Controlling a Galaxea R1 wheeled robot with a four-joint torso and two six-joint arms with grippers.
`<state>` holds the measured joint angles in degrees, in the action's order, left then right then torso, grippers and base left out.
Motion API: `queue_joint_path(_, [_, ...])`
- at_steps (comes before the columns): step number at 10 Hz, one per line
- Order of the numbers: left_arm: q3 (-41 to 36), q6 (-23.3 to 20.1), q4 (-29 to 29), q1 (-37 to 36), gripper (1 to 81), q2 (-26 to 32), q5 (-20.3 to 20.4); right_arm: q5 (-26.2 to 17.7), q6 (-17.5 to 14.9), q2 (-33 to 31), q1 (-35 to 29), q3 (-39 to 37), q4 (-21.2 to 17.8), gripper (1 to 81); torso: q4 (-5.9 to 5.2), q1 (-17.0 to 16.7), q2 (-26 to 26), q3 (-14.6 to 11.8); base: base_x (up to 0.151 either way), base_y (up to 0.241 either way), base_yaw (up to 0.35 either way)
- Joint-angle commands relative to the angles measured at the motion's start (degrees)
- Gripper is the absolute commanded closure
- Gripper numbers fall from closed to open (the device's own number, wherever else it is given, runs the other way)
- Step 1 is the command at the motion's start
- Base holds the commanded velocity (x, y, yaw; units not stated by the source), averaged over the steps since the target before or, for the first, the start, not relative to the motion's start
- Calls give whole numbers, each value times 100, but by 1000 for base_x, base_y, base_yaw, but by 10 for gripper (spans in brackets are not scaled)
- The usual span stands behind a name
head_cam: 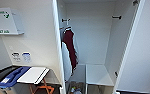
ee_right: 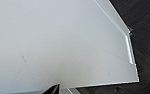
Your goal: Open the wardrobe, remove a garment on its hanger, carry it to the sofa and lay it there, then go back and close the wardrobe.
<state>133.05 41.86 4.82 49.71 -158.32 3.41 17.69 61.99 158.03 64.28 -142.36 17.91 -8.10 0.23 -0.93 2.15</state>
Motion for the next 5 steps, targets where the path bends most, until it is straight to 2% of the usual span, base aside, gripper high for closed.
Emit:
queue_joint_path(1, [2, -29, 1012, -415, 10, -359, -157, -37, -11, 601, -446, -493, 1233, 10, 0, -2, 0, 0, 0, 0, 0])
queue_joint_path(3, [-7, -38, 1417, -3, 10, -420, -157, -81, -11, 865, -394, -634, 1795, 10, 0, 0, 0, 0, 0, 0, 0])
queue_joint_path(5, [2, -64, 2170, 613, 10, -421, -148, -176, -20, 1179, -358, -800, 2512, 10, 0, 2, 0, 0, 0, 0, 0])
